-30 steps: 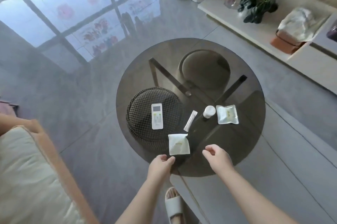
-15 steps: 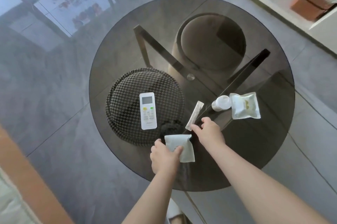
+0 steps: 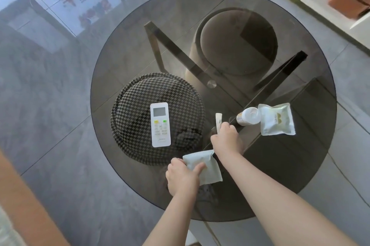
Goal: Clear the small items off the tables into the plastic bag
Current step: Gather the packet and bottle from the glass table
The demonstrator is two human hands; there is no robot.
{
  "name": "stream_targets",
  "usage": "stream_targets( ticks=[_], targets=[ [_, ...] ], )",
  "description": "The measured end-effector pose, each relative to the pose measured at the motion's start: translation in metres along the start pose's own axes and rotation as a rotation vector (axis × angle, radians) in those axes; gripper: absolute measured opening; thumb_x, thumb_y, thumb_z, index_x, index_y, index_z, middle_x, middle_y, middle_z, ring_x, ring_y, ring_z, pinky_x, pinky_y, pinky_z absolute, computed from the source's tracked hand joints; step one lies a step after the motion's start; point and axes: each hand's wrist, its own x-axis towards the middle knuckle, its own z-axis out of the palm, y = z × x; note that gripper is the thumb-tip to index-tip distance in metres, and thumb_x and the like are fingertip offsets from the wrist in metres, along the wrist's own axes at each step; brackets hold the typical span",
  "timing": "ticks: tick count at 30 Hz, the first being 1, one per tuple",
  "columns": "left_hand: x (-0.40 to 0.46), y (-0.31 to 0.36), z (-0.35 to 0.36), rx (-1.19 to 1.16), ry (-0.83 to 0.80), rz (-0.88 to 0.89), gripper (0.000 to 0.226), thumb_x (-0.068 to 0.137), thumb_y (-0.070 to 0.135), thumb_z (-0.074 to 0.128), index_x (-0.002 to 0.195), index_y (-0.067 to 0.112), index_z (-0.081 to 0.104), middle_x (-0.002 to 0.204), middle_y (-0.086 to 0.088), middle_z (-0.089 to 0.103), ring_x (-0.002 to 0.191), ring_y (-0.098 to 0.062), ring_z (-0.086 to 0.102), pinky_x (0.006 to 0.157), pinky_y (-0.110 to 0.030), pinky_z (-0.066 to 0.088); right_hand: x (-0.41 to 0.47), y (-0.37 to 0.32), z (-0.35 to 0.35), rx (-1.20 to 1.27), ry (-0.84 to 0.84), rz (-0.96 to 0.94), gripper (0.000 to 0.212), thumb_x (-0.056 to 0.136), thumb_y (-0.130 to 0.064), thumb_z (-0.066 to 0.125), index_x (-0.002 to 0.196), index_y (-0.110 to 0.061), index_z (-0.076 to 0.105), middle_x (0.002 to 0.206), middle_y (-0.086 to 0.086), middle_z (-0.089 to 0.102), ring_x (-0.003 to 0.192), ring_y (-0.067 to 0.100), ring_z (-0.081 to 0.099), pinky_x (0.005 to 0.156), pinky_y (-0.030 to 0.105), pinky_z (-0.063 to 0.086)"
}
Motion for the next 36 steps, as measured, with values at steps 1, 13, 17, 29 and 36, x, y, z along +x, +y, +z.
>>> stream_targets(
  ticks=[1, 13, 17, 29, 36],
  targets=[
    [-0.002, 0.000, 0.001, 0.004, 0.008, 0.001, 0.057, 0.071, 0.053, 0.074, 0.107, 0.017, 0.048, 0.114, -0.001, 0.052, 0.112, -0.022, 0.048, 0.085, -0.040, 0.048, -0.003, 0.003, -0.003, 0.000, 0.008, -0.053, 0.019, 0.090, -0.013, 0.043, 0.105, -0.006, 0.051, 0.113, 0.012, 0.051, 0.104, 0.033, 0.053, 0.075, 0.035, 0.040],
    [-0.018, -0.001, 0.006, -0.165, -0.023, -0.027, 0.043, 0.081, 0.038, 0.069, 0.107, 0.017, 0.042, 0.097, 0.003, 0.053, 0.083, -0.018, 0.049, 0.067, -0.030, 0.040, -0.001, 0.050, -0.073, 0.110, 0.338, -0.128, 0.057, 0.086, -0.038, 0.062, 0.135, -0.025, 0.036, 0.130, 0.007, 0.037, 0.096, 0.027, 0.058, 0.064, 0.034, 0.049],
    [-0.014, -0.014, 0.009, -0.174, -0.050, -0.020, 0.037, 0.081, 0.038, 0.069, 0.101, 0.016, 0.048, 0.098, 0.001, 0.057, 0.087, -0.020, 0.053, 0.071, -0.032, 0.045, 0.017, 0.060, -0.074, -0.029, 0.073, -0.070, 0.068, 0.084, -0.047, 0.062, 0.140, -0.034, 0.025, 0.128, 0.007, 0.044, 0.103, 0.026, 0.054, 0.070, 0.035, 0.046],
    [-0.067, -0.064, -0.021, -0.615, -0.038, -0.110, 0.032, 0.079, 0.021, 0.074, 0.102, 0.012, 0.053, 0.103, -0.006, 0.060, 0.092, -0.027, 0.058, 0.070, -0.039, 0.054, -0.070, 0.085, -0.053, 0.459, -0.245, -0.088, 0.046, 0.074, -0.041, 0.070, 0.110, -0.026, 0.045, 0.104, -0.004, 0.054, 0.063, 0.015, 0.059, 0.048, 0.016, 0.043],
    [-0.164, -0.118, -0.084, -0.910, 0.026, -0.164, 0.033, 0.084, 0.014, 0.070, 0.111, 0.002, 0.056, 0.106, -0.015, 0.065, 0.088, -0.028, 0.064, 0.082, -0.046, 0.055, -0.175, 0.079, -0.071, 0.495, -0.396, -0.208, 0.040, 0.080, -0.040, 0.067, 0.111, -0.022, 0.050, 0.096, -0.001, 0.059, 0.066, 0.014, 0.052, 0.047, 0.018, 0.042]
  ],
)
